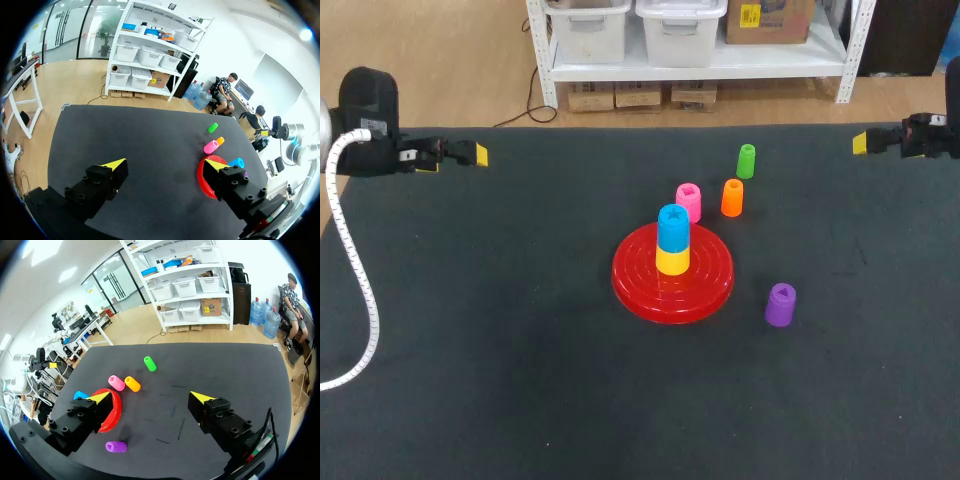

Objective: Pick up and stack the cylinders on the red base in this order: pink,purple,orange,green

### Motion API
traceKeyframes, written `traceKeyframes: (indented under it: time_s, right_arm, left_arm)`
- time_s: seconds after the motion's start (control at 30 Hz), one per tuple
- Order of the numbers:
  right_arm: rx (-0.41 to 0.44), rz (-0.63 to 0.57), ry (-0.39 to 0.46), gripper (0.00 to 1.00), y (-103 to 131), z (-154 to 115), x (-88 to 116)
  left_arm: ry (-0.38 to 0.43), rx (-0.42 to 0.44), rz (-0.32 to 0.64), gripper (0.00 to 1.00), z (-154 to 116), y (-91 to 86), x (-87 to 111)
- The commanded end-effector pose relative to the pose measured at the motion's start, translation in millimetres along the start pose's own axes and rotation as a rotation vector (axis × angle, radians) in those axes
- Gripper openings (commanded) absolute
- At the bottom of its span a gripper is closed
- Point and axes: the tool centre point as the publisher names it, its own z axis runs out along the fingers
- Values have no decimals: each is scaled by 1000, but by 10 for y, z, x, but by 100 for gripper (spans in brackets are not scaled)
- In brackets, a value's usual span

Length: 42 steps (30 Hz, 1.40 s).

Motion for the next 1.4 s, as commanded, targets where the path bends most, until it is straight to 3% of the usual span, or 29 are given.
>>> traceKeyframes:
  time_s: [0.03,1.07,1.2,1.37,1.4]
  right_arm:
    - [1,0,0,100,1,-3,2]
    - [1,0,0,100,1,-3,2]
    - [1,0,0,100,1,-3,2]
    - [1,0,0,100,1,-3,2]
    - [1,0,0,100,1,-3,2]
  left_arm:
    - [5,-8,-2,100,-3,-16,-9]
    - [5,-8,-2,100,-3,-16,-9]
    - [35,85,171,100,-23,-107,20]
    - [48,312,420,100,-150,-262,146]
    - [17,386,477,100,-188,-304,184]
